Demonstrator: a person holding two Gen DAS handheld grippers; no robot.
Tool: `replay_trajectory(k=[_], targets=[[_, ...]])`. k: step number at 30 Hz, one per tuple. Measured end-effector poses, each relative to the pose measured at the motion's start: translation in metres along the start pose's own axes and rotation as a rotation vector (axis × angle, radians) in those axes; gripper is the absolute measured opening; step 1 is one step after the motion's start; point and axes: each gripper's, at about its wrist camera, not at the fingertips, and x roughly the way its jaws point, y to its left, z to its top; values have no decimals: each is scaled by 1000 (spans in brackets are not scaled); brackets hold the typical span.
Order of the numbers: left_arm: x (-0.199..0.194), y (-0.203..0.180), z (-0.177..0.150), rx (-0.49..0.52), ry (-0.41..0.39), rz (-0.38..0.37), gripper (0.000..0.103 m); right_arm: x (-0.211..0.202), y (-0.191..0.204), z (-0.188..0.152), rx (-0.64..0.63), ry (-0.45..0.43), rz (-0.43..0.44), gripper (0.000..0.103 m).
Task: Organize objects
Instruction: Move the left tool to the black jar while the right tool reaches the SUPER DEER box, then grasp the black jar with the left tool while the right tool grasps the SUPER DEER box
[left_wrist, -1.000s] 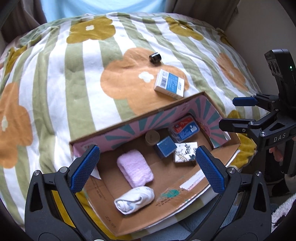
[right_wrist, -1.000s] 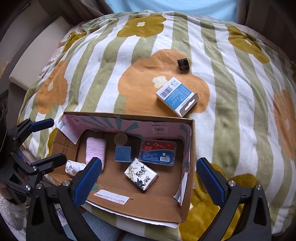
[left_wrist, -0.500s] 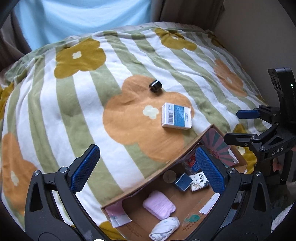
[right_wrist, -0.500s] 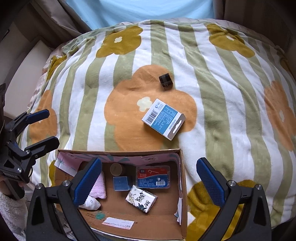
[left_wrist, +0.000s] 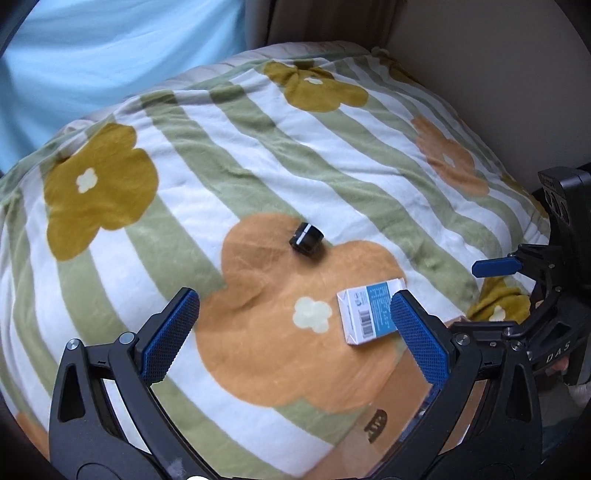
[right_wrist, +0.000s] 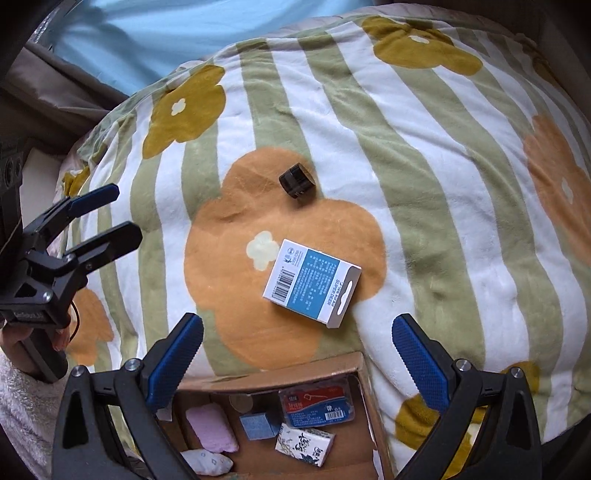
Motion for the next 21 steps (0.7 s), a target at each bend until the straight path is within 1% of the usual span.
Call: replay_trajectory(k=[2, 5, 7, 10, 15, 17, 21], targets=[[18, 3, 14, 41, 3, -18, 103, 12, -3, 5, 25, 7, -24, 102], [46, 6, 31, 92, 19, -54, 103, 28, -11, 11, 83, 12, -1, 102], [66, 8, 39, 125, 36, -74, 103, 40, -14, 16, 112, 23, -4, 102], [98, 6, 45, 176, 74, -105, 103, 60, -17, 22, 144, 50, -16, 102], [141, 4, 46, 222, 124, -123, 102, 81, -23, 26, 205, 72, -16, 102], [152, 3, 46, 230, 130, -139, 94, 86, -27, 26, 235, 78, -26, 102], [171, 0, 45, 245, 149, -148, 87, 97, -35, 26, 299, 102, 3, 102]])
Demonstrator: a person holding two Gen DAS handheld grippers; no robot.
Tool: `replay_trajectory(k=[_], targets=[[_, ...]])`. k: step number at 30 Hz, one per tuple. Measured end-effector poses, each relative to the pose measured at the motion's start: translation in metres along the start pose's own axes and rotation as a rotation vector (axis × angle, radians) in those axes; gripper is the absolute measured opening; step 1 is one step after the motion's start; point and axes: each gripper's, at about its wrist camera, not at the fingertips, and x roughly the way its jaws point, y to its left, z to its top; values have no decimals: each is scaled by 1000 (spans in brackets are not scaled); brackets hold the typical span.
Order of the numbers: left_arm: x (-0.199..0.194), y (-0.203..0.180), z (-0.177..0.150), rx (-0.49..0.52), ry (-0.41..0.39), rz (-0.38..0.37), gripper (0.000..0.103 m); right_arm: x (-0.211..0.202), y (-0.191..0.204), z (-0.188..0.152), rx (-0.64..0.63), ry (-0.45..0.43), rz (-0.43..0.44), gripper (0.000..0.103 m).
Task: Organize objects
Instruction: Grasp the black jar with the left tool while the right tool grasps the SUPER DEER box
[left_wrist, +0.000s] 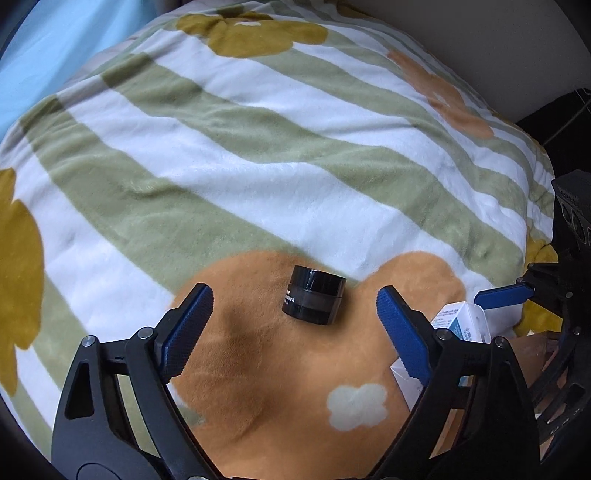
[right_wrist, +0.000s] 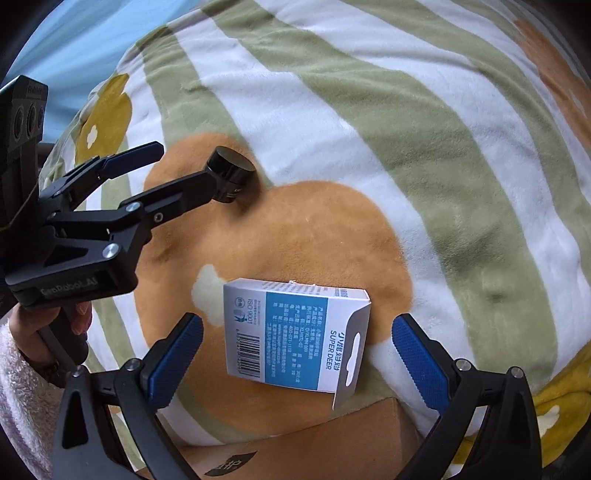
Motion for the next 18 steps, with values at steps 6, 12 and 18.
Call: replay_trajectory(k=[6, 12, 18], targets=[[17, -8, -2, 40, 13, 9, 80, 9, 1, 0, 11, 11, 5, 102], [24, -14, -3, 79, 20, 28, 58, 12, 1, -1, 23, 9, 4, 93], [28, -16, -1, 93, 37, 41, 32, 10, -2, -6, 32, -18, -14, 85]])
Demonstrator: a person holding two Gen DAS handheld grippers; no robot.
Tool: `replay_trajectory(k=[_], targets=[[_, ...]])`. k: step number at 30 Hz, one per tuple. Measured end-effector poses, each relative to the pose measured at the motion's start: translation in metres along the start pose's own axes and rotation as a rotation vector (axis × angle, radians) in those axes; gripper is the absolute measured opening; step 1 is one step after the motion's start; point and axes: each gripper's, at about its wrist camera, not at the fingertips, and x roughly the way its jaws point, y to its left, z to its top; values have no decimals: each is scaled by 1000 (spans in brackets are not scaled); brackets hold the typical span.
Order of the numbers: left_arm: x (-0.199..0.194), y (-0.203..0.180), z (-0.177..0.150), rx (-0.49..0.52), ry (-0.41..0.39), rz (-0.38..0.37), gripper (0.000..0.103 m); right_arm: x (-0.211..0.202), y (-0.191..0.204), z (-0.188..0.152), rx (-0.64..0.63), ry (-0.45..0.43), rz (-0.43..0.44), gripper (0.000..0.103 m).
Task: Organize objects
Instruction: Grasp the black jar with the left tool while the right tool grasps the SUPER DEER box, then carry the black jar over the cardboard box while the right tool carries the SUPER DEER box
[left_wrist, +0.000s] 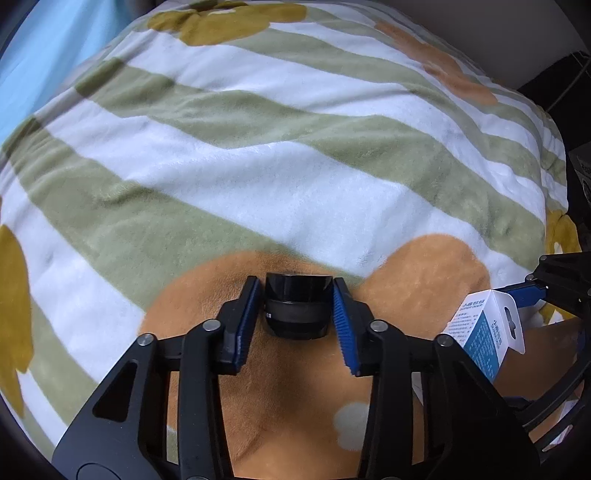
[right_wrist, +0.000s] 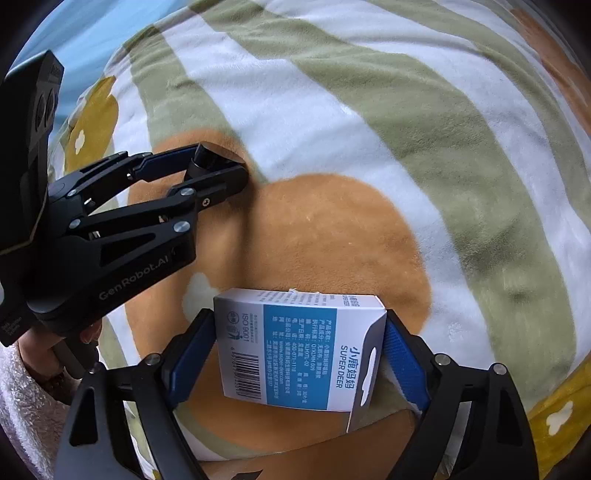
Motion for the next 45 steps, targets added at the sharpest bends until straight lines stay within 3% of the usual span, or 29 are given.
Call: replay_trajectory(k=[12, 23, 33, 45], targets=[[-11, 1, -1, -8, -2, 30, 32, -9, -3, -10, 13, -30, 22, 85], [-60, 4, -1, -58, -48, 73, 32, -42, 12, -13, -45, -95, 32, 85], [-131, -5, -21, -154, -115, 133, 32, -75, 43, -16, -159, -148, 63, 85], [-252, -49, -77, -334, -221, 284, 32, -148, 83, -49, -408, -205, 108, 85]])
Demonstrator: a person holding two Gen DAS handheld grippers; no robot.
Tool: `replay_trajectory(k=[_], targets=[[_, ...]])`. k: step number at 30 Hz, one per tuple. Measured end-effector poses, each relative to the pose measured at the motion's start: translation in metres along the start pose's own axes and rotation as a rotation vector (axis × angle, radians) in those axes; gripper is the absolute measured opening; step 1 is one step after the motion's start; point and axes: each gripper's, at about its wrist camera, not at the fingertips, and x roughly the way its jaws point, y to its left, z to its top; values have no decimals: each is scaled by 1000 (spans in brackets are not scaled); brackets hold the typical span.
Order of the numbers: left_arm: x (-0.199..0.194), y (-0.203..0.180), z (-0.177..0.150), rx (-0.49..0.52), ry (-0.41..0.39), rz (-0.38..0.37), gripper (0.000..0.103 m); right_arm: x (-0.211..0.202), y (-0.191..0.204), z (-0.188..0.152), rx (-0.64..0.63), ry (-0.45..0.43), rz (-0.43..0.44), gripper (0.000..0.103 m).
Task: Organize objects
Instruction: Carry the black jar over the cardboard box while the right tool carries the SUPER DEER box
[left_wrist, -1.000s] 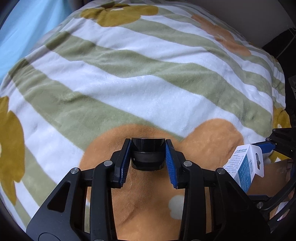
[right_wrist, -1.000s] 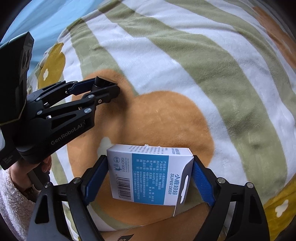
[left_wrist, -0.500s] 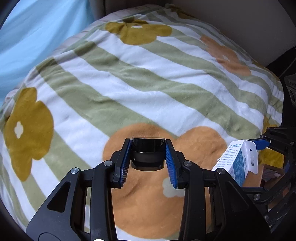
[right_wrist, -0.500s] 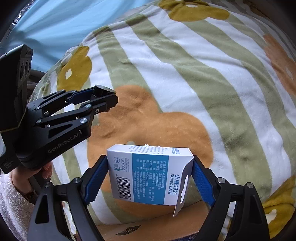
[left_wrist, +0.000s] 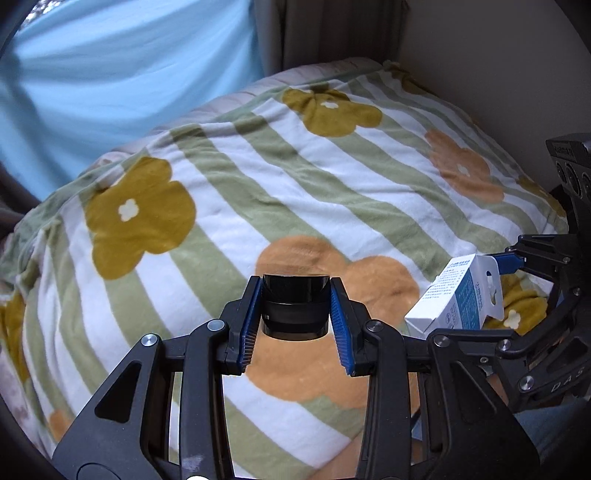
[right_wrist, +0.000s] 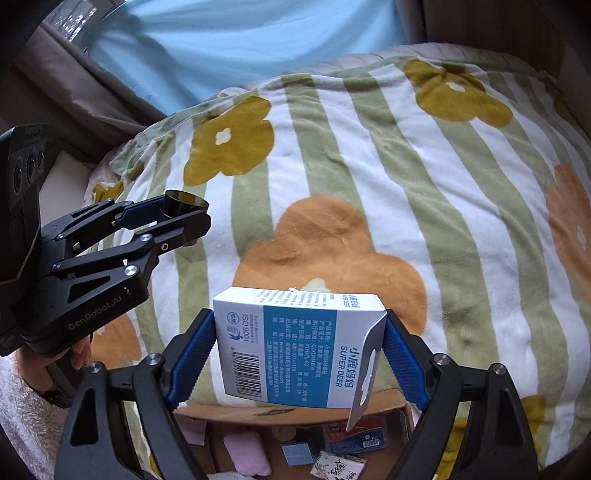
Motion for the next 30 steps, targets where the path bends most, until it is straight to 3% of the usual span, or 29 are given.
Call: replay_trajectory(k=[7, 15, 23, 30], targets=[[-72, -26, -51, -145, -41, 76, 32, -41, 12, -29, -129, 17, 5, 85], [-111, -75, -122, -304, -19, 134, 32, -58, 9, -76, -222, 78, 7, 85], [-86, -104, -197, -456, 43, 151, 32, -42, -4, -120, -250, 136, 6, 85], [-46, -119, -239, -503, 108, 130, 32, -10, -16, -148, -259, 184, -7, 85]])
